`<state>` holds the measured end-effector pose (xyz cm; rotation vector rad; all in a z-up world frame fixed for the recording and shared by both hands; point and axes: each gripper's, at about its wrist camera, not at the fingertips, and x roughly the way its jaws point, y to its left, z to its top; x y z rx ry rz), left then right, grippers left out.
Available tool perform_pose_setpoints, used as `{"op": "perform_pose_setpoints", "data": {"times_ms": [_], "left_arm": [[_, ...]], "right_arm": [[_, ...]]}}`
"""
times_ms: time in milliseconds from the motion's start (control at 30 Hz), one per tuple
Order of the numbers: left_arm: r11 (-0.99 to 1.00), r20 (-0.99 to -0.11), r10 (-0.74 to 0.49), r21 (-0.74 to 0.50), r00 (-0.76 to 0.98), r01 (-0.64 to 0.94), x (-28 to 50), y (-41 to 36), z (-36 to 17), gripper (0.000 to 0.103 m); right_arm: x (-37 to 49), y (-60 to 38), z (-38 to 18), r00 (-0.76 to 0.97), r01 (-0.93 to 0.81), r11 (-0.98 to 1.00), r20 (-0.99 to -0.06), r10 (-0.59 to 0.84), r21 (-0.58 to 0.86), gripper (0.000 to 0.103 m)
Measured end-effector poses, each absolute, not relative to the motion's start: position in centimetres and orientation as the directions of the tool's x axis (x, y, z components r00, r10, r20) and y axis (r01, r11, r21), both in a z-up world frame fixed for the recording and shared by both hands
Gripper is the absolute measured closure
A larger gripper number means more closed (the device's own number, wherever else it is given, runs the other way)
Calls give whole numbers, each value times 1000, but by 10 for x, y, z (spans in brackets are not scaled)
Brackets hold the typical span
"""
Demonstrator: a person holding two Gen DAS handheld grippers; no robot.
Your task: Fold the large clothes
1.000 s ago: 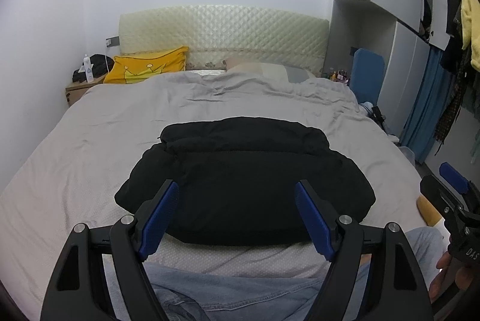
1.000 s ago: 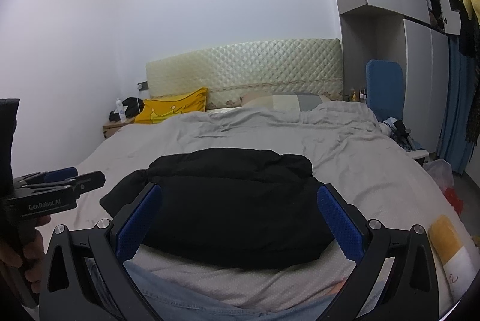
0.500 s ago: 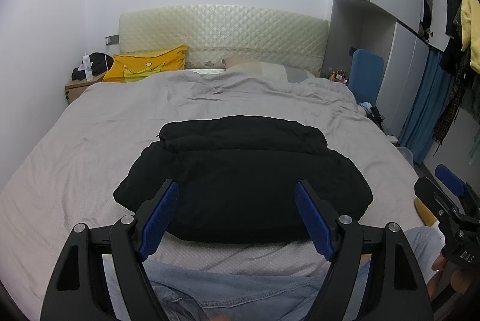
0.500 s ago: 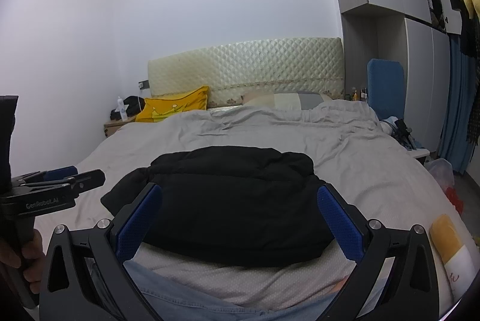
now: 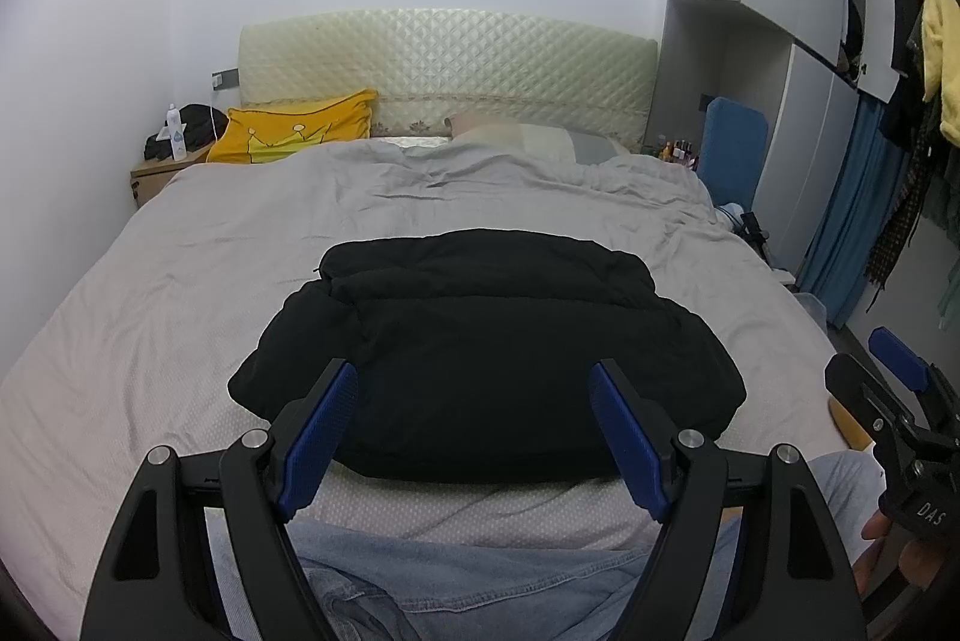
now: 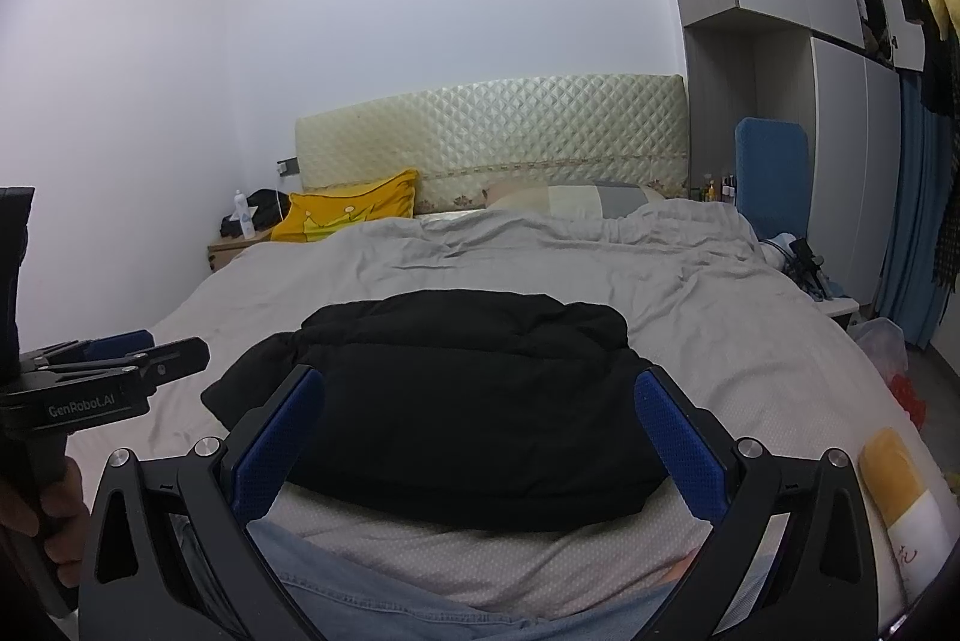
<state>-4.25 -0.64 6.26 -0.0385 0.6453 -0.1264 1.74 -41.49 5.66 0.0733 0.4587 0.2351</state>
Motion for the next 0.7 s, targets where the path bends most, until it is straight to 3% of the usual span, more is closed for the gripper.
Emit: {"op": "perform_pose_setpoints", "data": {"times_ms": [700], "left_arm": [[993, -600, -121, -77, 791, 94, -44, 0, 63, 23]], "right_arm": [[17, -409, 53, 866, -202, 972, -442, 234, 119, 0]]}}
